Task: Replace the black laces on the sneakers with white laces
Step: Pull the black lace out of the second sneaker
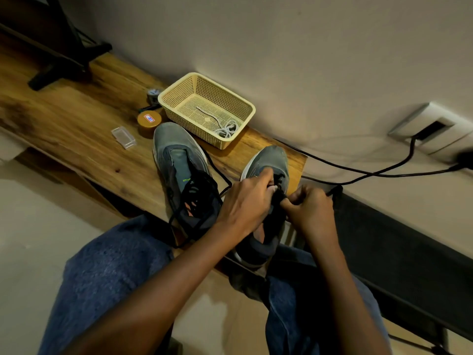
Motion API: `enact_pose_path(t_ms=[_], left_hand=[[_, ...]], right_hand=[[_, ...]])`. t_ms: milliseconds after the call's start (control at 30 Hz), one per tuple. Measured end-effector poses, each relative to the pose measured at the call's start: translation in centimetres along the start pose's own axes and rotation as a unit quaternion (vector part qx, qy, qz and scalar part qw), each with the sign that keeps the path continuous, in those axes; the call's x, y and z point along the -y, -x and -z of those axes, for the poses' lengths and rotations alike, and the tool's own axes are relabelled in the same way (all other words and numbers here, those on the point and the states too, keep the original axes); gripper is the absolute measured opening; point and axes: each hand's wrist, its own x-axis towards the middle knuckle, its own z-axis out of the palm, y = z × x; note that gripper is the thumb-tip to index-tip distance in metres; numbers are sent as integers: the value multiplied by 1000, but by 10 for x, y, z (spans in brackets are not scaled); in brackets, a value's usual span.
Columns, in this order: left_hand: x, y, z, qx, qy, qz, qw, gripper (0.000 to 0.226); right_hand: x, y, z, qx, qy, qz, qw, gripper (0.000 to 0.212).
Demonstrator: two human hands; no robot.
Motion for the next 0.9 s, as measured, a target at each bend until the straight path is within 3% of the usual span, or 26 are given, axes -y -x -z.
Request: enact_pose_path(t_ms=[200,433,633,900], left_hand=[[3,-3,-3,71,-63,0,995,29],[2,0,-7,35,-77,-40,996,27],[-1,0,-8,51,-5,49,997,24],[1,-3,-4,72,-107,-21,991,27]], right_hand=[[0,0,2,2,28,12,1000,14],[2,1,2,8,7,8,1000,17],[3,1,1,10,15,6,1000,12],[1,-1,1,9,18,12,1000,17]])
